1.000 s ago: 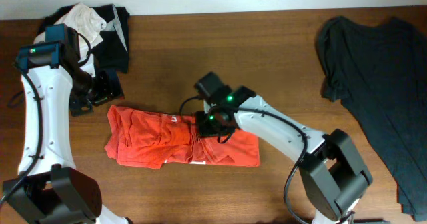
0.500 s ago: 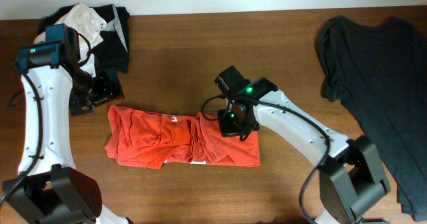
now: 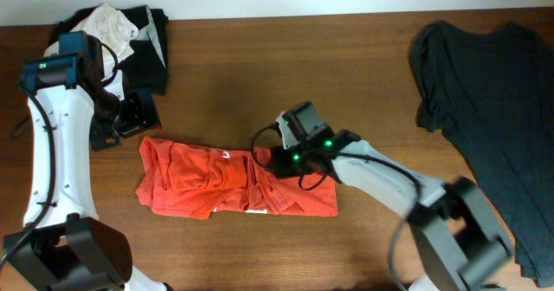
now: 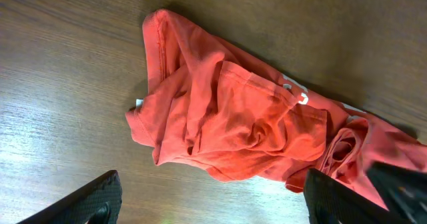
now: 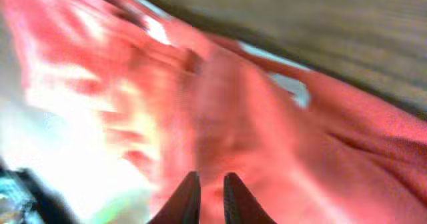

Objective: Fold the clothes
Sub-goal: 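Grasp the strip's right end with the right gripper and fold it leftward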

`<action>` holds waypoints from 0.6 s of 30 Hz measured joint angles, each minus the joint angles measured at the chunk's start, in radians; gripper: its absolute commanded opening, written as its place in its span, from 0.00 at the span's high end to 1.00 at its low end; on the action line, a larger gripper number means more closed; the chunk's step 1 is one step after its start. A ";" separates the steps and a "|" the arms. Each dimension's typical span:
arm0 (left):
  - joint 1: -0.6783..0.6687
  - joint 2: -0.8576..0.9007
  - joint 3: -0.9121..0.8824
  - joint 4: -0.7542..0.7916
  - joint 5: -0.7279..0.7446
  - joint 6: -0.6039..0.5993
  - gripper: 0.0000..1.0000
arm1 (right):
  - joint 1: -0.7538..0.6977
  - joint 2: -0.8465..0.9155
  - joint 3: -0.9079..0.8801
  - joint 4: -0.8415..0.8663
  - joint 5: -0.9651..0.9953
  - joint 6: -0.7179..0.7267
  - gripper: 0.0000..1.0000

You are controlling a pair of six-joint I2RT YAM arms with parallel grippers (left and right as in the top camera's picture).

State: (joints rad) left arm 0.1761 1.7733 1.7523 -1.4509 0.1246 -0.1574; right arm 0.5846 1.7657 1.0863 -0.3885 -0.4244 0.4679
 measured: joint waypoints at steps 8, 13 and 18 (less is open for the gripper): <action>0.000 0.000 0.000 0.007 0.000 0.000 0.13 | 0.034 0.064 0.021 0.010 -0.022 0.012 0.78; 0.000 0.000 0.000 0.008 0.000 0.000 0.13 | 0.046 0.182 0.030 0.068 -0.053 0.034 0.75; 0.000 0.000 0.000 0.008 0.000 0.000 0.13 | -0.031 0.077 0.071 -0.193 -0.030 0.020 0.23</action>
State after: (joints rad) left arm 0.1761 1.7733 1.7523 -1.4433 0.1242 -0.1574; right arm 0.5541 1.8431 1.1568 -0.5812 -0.4541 0.4881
